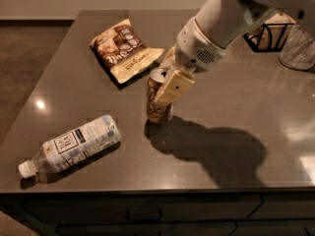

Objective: Move orange can near blue plastic bottle

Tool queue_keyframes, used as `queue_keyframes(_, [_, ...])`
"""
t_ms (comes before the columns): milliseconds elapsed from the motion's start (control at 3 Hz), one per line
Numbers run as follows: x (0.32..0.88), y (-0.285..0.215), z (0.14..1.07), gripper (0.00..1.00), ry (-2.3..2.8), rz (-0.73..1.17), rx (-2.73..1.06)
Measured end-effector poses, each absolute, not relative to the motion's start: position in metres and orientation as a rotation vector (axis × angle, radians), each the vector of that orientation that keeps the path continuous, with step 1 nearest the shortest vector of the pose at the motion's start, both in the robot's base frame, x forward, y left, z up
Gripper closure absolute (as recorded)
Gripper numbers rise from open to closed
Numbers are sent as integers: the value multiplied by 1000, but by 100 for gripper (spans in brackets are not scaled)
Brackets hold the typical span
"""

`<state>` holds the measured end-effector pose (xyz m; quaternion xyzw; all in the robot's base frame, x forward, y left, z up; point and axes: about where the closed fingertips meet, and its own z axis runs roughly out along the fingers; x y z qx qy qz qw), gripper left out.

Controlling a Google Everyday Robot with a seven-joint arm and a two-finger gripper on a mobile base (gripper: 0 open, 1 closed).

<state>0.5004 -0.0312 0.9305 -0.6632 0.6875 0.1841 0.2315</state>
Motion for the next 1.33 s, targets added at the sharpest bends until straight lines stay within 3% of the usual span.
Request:
queue_keyframes(333, [485,-6,924,100,1842,522,-1901])
queue_keyframes(1333, [470,20,903,36,1818,503,-1975])
